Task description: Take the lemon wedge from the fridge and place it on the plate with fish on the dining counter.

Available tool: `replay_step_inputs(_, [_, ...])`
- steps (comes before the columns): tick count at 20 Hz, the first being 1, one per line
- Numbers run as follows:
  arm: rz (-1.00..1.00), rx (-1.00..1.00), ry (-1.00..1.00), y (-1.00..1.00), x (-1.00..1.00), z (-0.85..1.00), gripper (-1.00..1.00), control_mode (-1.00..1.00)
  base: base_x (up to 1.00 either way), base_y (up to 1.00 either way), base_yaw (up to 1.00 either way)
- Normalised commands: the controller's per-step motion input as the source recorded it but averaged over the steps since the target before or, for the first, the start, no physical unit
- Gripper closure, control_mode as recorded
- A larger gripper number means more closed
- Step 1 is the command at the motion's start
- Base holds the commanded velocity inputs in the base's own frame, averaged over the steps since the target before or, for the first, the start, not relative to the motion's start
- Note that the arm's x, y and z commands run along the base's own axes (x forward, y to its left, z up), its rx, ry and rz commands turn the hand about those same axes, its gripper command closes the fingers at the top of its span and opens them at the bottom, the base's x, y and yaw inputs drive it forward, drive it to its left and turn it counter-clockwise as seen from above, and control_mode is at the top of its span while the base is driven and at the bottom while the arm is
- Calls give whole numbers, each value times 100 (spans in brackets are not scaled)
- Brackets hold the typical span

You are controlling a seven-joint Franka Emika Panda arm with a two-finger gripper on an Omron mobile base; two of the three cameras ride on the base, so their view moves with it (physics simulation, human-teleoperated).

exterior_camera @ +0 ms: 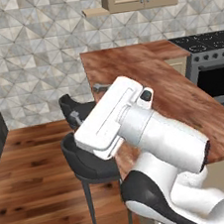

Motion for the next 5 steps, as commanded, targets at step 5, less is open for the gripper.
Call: replay_step_inputs(5, [32,9,50,56,-65,100,-100,-100,0,0,0])
